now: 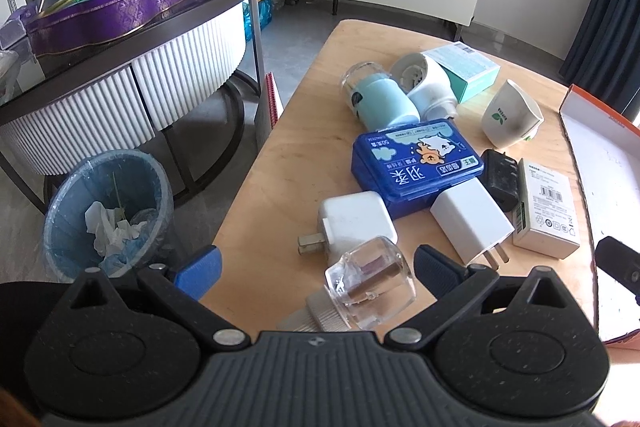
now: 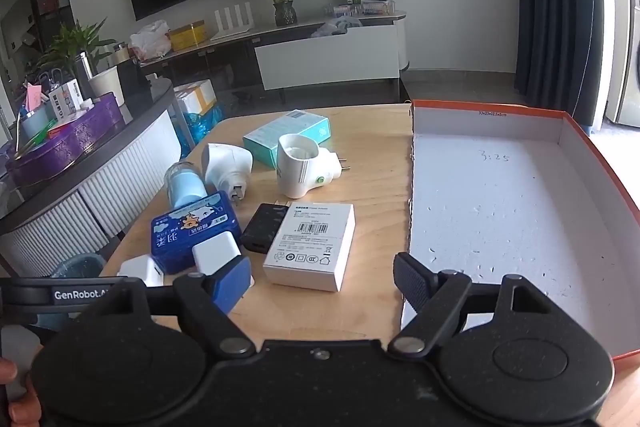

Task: Organize rigid objects
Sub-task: 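Move left gripper to the white charger while right gripper approaches the white adapter box, then close left gripper on the white charger while right gripper grasps the white adapter box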

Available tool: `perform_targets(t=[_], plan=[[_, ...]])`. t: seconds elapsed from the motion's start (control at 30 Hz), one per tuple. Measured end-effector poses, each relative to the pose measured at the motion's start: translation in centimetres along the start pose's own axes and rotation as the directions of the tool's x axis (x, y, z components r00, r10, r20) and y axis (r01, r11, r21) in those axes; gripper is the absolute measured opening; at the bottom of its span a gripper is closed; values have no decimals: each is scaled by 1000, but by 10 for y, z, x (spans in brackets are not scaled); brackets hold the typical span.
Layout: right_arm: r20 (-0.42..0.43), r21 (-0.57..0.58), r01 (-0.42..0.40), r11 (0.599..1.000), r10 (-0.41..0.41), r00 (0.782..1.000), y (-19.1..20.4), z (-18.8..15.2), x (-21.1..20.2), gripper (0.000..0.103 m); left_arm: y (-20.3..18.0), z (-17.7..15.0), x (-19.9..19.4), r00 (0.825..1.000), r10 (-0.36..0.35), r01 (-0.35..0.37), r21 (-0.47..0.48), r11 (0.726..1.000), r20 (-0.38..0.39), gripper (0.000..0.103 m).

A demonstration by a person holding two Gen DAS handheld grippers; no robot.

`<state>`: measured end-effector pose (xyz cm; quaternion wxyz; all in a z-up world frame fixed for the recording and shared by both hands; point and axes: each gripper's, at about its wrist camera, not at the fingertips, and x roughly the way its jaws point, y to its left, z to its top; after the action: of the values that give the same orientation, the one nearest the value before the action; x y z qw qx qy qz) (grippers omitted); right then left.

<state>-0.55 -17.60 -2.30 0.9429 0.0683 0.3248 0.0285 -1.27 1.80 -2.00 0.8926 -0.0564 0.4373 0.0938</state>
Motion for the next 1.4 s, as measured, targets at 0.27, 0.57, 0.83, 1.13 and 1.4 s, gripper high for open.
perform_targets(t=[0.27, 0.57, 0.83, 1.13, 1.4], plan=[[-16, 1, -12, 1000, 12, 1000, -1, 0, 0, 92, 2, 0, 3, 1000, -2, 2, -13, 1000, -10, 103], [-31, -5, -18, 1000, 18, 999, -1, 0, 3, 92, 1, 1, 5, 1000, -8, 8, -19, 1000, -15, 103], [-13, -8, -25, 1000, 25, 1000, 0, -1, 5, 92, -2, 1, 5, 1000, -14, 14, -24, 1000, -9, 103], [9, -4, -34, 999, 34, 999, -1, -1, 7, 92, -2, 2, 12, 1000, -8, 7, -35, 999, -16, 103], [-8, -5, -16, 1000, 16, 1000, -2, -1, 13, 92, 3, 2, 30, 1000, -20, 20, 19, 1000, -7, 96]])
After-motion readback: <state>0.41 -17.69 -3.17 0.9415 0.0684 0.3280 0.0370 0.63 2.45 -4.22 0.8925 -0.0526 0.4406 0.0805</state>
